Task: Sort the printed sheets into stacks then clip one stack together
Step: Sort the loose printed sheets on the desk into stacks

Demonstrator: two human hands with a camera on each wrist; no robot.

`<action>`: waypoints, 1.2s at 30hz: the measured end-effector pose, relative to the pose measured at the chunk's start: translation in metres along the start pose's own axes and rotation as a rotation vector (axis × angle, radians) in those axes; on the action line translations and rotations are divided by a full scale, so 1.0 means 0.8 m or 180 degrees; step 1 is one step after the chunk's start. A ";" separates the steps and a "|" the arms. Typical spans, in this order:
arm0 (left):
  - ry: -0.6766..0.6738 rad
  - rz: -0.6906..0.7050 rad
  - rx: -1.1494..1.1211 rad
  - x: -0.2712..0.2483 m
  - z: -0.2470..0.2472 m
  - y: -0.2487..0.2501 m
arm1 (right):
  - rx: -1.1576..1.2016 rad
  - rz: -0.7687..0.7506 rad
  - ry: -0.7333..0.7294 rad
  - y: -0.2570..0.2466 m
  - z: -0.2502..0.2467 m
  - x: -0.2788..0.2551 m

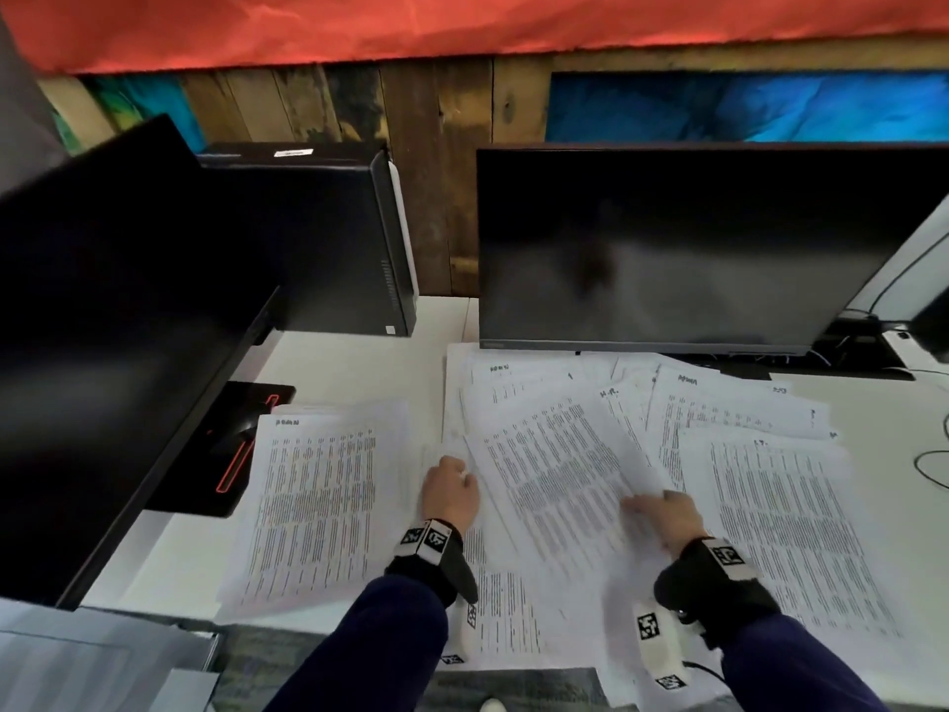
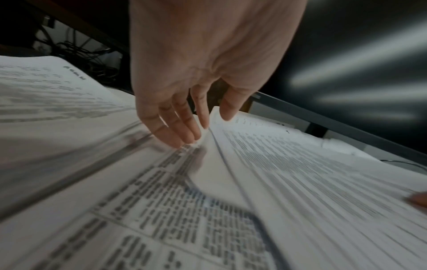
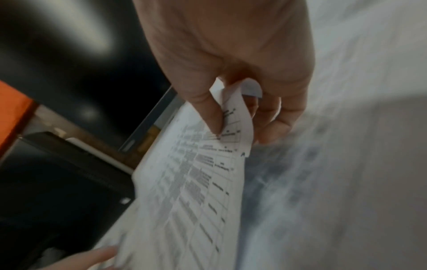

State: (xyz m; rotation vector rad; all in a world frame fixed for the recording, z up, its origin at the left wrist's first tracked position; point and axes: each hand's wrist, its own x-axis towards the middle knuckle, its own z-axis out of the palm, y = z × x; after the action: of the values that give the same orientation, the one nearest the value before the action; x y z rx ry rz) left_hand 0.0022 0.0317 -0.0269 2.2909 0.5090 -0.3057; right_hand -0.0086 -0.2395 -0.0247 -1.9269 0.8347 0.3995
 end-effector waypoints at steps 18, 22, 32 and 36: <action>-0.1019 -0.1144 -0.1364 0.032 0.065 0.013 | -0.1085 0.0126 -0.0343 -0.010 -0.027 0.010; -0.1020 -0.1113 -0.1507 0.015 0.054 0.022 | -0.0848 -0.0626 -0.0416 -0.021 -0.002 -0.013; -0.0460 -0.0157 -0.0996 -0.025 0.005 0.025 | -0.0518 -0.0549 0.1049 0.030 -0.103 0.001; -0.0536 -0.0296 -0.0911 -0.021 0.014 0.023 | -0.1109 0.0826 0.1406 0.072 -0.175 0.012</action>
State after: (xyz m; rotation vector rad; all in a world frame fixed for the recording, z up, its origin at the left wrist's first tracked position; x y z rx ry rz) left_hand -0.0049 0.0076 -0.0169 1.9493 0.5367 -0.4383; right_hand -0.0519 -0.3827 0.0000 -2.2783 1.3868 0.2877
